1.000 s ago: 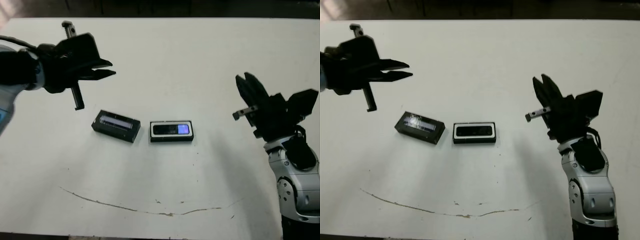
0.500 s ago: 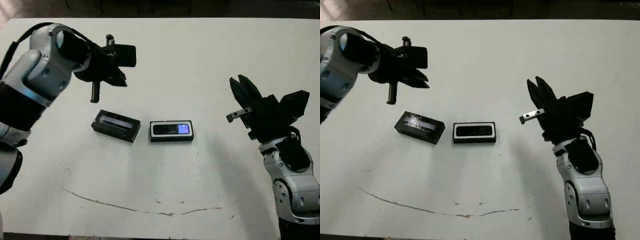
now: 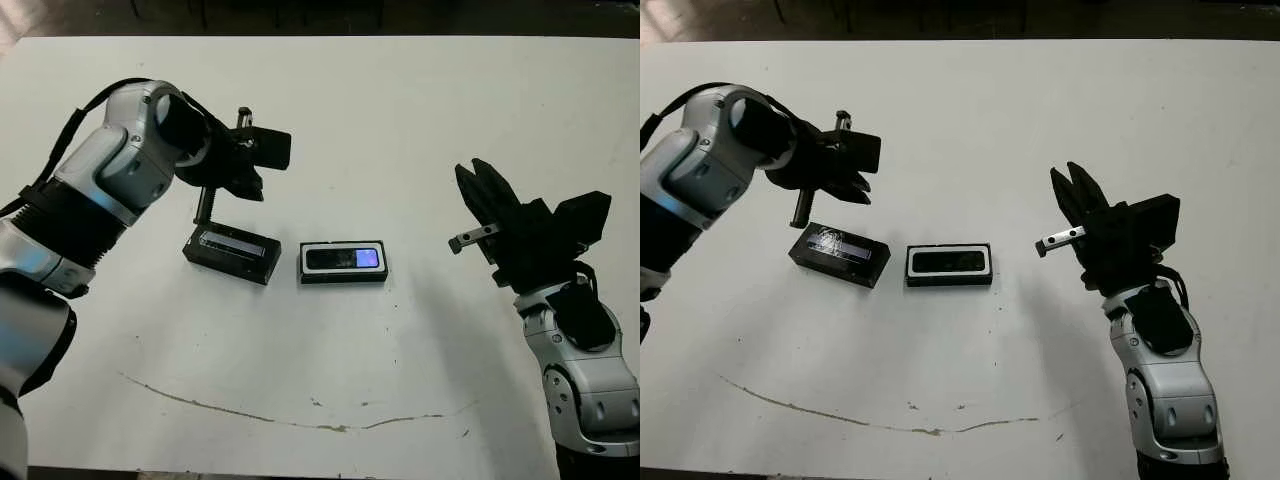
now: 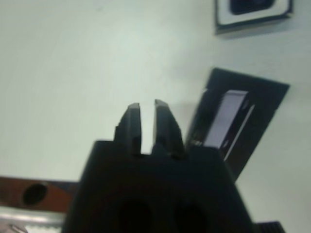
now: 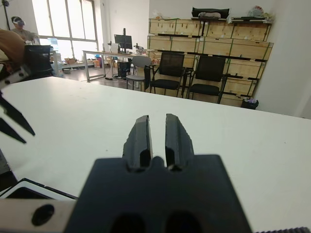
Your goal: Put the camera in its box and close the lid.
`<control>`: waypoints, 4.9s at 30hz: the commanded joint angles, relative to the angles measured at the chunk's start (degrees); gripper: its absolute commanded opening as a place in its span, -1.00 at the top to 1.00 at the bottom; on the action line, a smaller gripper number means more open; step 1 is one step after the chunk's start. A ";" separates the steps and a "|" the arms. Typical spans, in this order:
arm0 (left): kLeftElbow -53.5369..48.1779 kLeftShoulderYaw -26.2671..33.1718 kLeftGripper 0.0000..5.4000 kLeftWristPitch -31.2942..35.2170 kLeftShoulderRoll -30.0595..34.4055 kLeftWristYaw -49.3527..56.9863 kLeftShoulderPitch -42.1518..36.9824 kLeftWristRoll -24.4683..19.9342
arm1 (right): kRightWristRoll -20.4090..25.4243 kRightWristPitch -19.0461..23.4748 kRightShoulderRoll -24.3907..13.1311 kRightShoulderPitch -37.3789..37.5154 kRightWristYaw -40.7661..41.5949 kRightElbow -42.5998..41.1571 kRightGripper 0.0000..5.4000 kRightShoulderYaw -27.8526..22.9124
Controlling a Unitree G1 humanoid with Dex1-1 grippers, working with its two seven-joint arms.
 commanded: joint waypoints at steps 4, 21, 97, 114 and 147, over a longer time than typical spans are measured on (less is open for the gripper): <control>0.65 -2.29 1.00 -0.55 -2.20 -2.00 2.46 2.11 | -0.75 0.84 -0.52 1.46 -0.15 -0.52 1.00 -0.19; 2.15 -5.04 1.00 -1.53 -6.46 -4.73 6.16 4.08 | -0.49 3.41 -0.74 2.31 -0.10 -1.63 1.00 -0.21; -64.58 69.53 -0.59 24.81 -11.67 44.32 76.90 -41.95 | 0.96 -1.67 -2.66 -0.84 5.37 7.31 1.00 -1.36; -55.13 66.68 -0.99 28.69 -7.78 45.91 76.95 -54.43 | 2.01 -1.92 -3.49 -0.26 7.05 8.11 1.00 -1.78; -47.65 59.36 -0.99 19.34 -7.93 51.39 79.43 -48.73 | 1.33 -4.62 -3.77 -0.58 8.43 10.85 1.00 -1.85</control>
